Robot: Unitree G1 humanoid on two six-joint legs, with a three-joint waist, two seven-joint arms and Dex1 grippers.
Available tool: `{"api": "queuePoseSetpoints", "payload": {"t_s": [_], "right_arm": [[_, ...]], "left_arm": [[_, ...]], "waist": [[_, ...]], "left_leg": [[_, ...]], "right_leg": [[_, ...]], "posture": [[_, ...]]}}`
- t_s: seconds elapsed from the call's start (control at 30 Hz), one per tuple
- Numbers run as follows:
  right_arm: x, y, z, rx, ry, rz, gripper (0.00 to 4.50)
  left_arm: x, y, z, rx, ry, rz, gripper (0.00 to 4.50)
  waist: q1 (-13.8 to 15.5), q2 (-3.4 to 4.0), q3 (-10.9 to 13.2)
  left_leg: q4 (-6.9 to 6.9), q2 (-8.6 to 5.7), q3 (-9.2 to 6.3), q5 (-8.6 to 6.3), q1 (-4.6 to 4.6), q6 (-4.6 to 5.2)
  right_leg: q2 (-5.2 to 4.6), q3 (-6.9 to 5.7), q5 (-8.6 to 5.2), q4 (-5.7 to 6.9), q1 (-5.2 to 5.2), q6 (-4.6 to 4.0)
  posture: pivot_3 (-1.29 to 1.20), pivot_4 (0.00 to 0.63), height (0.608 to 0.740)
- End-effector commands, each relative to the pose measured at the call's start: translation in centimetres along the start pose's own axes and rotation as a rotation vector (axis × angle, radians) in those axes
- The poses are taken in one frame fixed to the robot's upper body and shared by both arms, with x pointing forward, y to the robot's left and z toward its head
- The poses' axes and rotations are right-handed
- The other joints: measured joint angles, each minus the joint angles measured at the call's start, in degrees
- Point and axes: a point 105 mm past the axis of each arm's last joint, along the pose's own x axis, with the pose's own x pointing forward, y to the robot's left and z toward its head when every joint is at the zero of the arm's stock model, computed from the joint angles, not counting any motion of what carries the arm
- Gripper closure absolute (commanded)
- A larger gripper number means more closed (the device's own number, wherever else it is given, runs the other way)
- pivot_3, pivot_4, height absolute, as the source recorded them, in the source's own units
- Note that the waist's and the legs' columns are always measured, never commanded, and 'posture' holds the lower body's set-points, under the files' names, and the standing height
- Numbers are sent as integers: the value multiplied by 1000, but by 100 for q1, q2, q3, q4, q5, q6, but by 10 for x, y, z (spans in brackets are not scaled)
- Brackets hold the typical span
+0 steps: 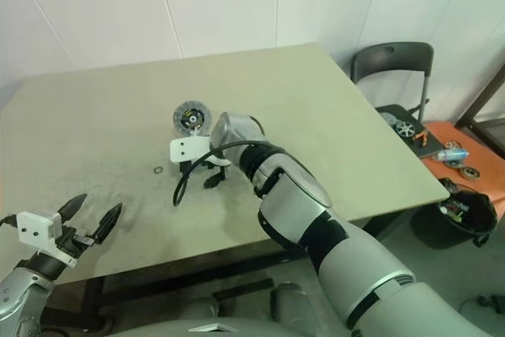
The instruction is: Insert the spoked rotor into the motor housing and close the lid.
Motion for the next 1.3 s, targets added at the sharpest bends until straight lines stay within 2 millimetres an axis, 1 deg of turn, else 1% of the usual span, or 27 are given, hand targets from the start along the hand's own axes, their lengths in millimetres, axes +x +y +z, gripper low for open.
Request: {"api": "queuePoseSetpoints", "payload": {"t_s": [0.03,0.23,0.3,0.33,0.6,0.8,0.97,1.17,1.3], "right_arm": [[-6,-5,11,-14,-22,-13,1307],[-5,-5,17,-3,-45,-17,3348],[-5,-5,20,2,-56,-22,4148],[-5,-5,22,3,-62,-24,4415],[-12,-6,38,-13,-119,-4,4462],[-18,4,44,-87,-138,95,4462],[-17,21,36,-147,-136,205,4462],[-17,40,25,-225,-126,269,4462],[-16,42,15,-247,-95,256,4462]], "left_arm": [[5,1,12,38,-44,-8,0],[7,2,15,43,-50,-9,0],[7,2,15,44,-51,-10,0],[7,2,15,44,-51,-10,0],[9,2,16,47,-53,-9,0],[11,1,20,49,-55,-11,0],[14,-3,25,51,-59,-15,0],[17,-8,33,52,-61,-21,0],[22,-11,42,56,-69,-28,0]], "waist": [[3,-1,-1],[3,-5,-4],[3,-6,-4],[2,-7,-5],[0,-10,-6],[-7,-19,-12],[1,-25,-16],[11,-30,-19],[9,-33,-21]], "left_leg": [[1,0,0,0,0,0],[0,0,0,0,0,0],[-2,0,-1,0,0,0],[-2,0,-1,0,0,0],[1,0,-1,0,1,0],[1,0,-1,0,2,0],[3,0,-3,0,3,0],[29,-2,-3,0,2,0],[41,-2,-4,0,11,0]], "right_leg": [[0,0,0,1,0,0],[0,0,8,2,1,14],[0,-1,9,1,0,15],[0,-1,9,1,0,15],[1,-1,9,7,0,14],[1,-2,10,10,0,16],[2,-2,11,20,-2,19],[0,-3,11,44,-1,20],[2,-3,7,59,4,15]], "posture": [[0,0,740],[0,0,740],[0,0,740],[0,0,740],[0,0,740],[0,0,740],[0,0,740],[0,0,740],[0,0,740]]}}
